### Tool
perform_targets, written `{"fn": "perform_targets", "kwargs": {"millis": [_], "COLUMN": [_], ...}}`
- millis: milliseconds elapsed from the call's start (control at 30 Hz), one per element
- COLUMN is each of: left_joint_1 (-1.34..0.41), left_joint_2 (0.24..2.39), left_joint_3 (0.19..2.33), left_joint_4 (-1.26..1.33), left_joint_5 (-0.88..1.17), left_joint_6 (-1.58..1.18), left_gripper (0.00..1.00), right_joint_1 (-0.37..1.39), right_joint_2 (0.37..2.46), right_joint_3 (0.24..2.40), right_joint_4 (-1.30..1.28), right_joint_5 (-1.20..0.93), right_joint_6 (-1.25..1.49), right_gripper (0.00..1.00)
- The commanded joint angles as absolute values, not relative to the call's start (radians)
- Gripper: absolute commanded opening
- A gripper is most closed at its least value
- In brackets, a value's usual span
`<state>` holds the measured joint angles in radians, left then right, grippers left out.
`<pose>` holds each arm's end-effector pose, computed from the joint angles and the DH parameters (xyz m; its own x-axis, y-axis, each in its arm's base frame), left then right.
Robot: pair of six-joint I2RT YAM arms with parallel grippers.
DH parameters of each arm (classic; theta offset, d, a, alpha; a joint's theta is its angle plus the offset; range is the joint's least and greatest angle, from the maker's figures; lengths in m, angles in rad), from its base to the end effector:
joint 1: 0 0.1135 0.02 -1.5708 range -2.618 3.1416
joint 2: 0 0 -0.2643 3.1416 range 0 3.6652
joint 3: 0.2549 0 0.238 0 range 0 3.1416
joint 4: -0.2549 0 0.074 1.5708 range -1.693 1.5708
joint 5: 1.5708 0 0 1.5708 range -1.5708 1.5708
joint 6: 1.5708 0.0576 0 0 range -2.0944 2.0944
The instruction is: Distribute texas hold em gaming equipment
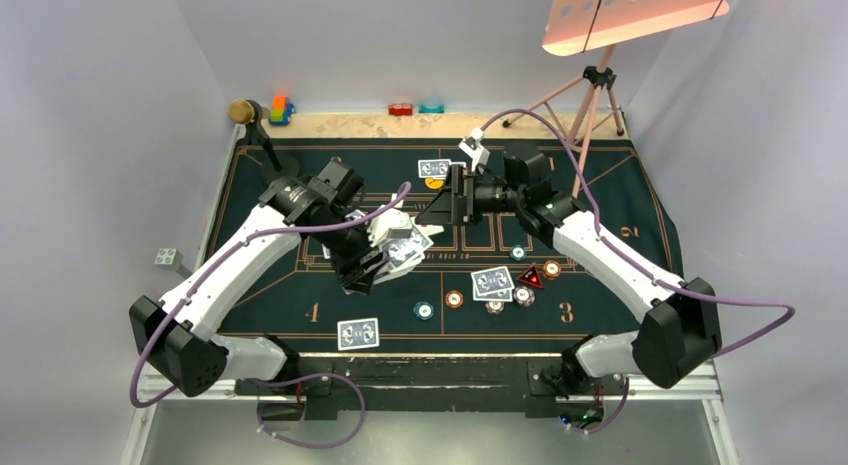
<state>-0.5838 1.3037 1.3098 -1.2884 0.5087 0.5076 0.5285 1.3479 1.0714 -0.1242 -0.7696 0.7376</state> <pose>0.1644 -0.1422 0.3107 -0.4088 0.7789 -0.4756 0.9106 0.3132 -0.2697 0.2438 0.1888 0.3211 -0.8649 0.0543 -0.4989 -0.4510 0.3522 0.8201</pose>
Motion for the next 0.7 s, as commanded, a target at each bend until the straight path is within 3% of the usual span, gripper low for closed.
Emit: {"fn": "perform_targets", "kwargs": {"millis": [0,267,667], "left_joint_1": [-0.585,-0.585,-0.584], "left_joint_2": [1.31,1.312,1.293], "left_joint_3": [1.347,1.362,1.365], "left_joint_4": [-1.257,-1.257,-1.263], "left_joint_5": [0.522,0.529,0.538], "left_joint_6": [0.502,0.5,0.498], "left_gripper": [0.0,0.0,0.0], "right_joint_1": [0.568,0.636,0.634], "right_joint_2": [1.349,1.429,1.42], "right_joint_3": [1.07,1.094,1.102], "right_joint_4": [-0.052,-0.058,-0.085], "right_joint_5": [-0.821,-0.794,-0.771], "right_joint_6": [0.766,0.764,0.756], "right_gripper": [0.96,0.98,0.62]}}
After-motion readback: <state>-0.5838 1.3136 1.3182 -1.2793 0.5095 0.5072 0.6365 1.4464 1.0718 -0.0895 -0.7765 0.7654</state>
